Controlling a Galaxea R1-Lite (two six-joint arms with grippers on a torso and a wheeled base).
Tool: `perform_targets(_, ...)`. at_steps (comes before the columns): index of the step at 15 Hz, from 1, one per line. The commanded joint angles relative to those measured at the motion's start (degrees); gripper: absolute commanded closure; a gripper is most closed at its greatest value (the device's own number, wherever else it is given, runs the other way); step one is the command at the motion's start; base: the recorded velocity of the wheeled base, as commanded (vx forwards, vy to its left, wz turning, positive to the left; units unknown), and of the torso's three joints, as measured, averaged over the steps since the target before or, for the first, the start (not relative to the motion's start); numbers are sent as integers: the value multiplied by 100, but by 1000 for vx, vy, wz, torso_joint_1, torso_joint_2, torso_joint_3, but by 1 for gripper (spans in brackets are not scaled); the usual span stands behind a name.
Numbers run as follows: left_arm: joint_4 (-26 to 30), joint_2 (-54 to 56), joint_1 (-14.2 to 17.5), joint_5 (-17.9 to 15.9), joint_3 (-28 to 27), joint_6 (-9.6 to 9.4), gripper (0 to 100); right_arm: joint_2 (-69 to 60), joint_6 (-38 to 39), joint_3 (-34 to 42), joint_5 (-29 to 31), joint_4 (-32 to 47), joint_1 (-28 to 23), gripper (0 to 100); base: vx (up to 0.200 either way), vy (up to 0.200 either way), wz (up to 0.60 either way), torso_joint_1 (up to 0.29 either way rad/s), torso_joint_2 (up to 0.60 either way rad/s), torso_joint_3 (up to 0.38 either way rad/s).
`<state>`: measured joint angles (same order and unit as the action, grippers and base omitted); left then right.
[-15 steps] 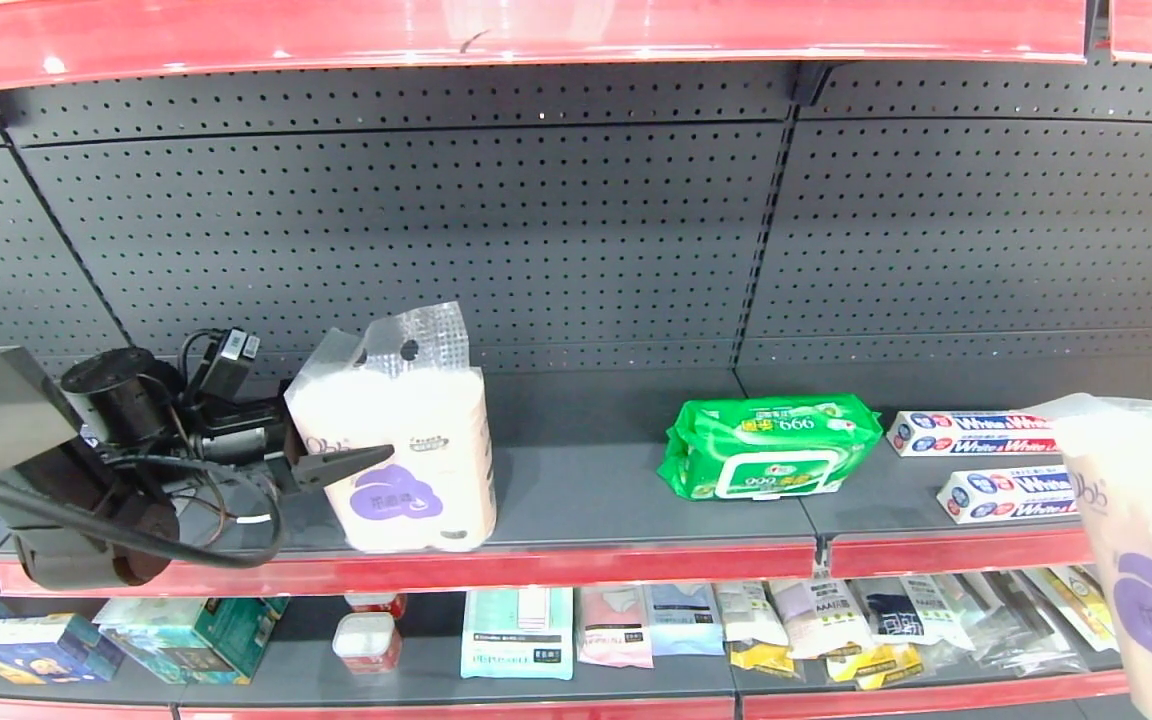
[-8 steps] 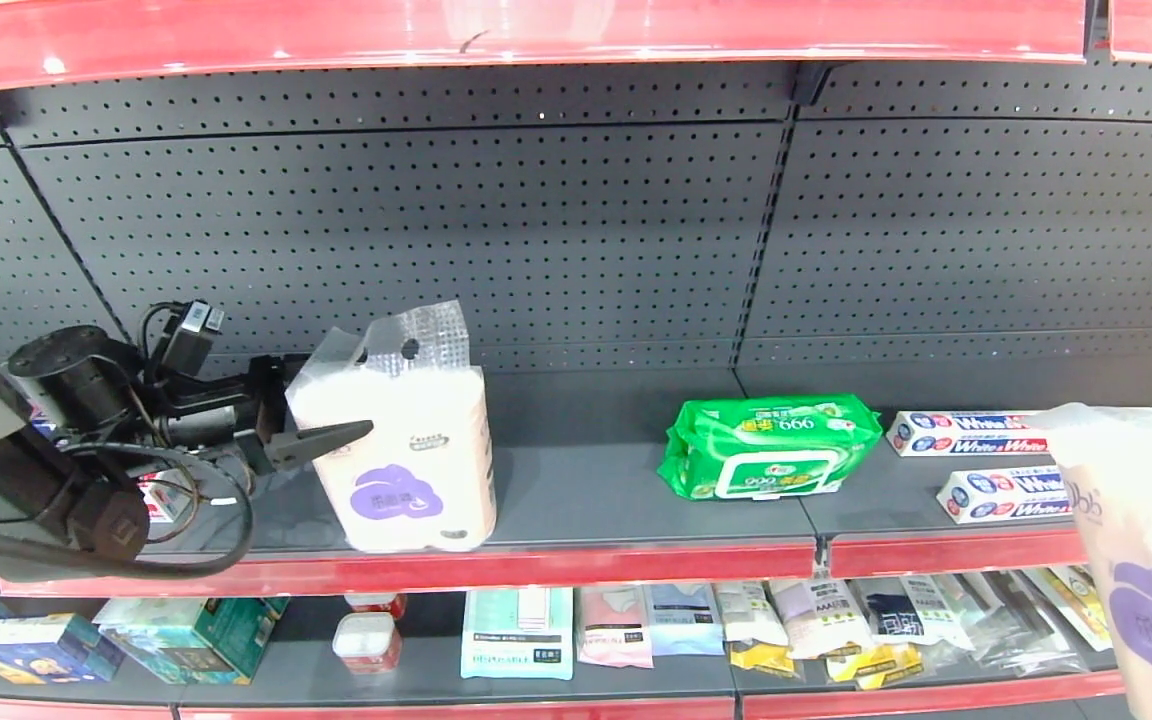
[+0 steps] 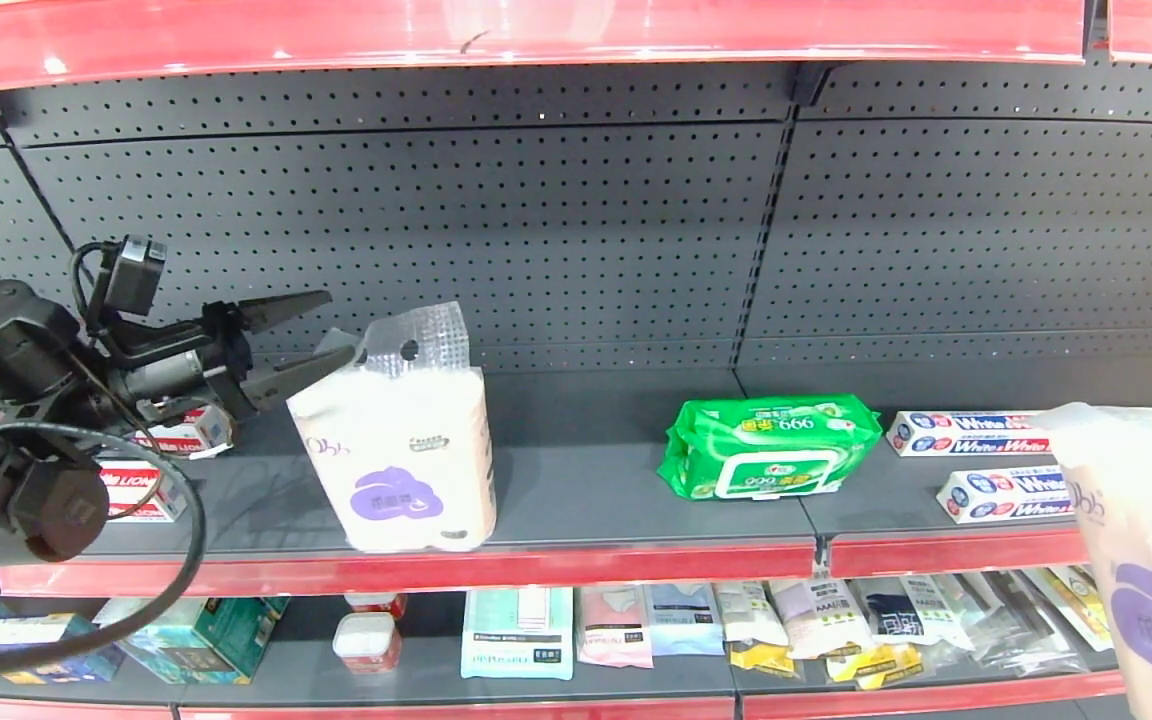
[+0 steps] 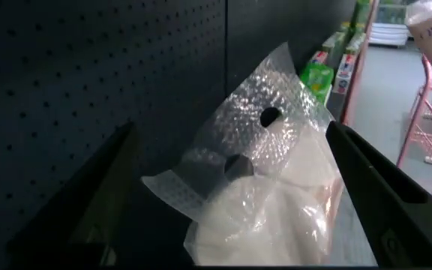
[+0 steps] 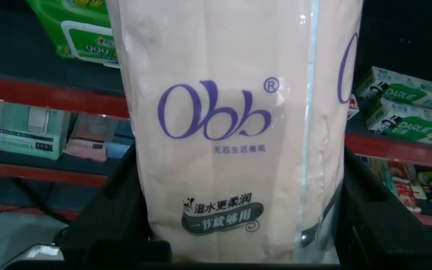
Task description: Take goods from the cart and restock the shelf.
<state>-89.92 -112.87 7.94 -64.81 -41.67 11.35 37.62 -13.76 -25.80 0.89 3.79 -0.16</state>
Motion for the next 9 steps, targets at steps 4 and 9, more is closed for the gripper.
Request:
perform_targets(4, -8, 828, -29, 1102, 431, 183, 0, -115, -4, 4, -10, 8, 16, 100, 0, 0, 0, 0, 0, 0)
perform_targets(9, -8, 1101, 208, 2227, 695, 157, 0, -405, -65, 101, -36, 8, 33, 100, 0, 0, 0, 0, 0, 0)
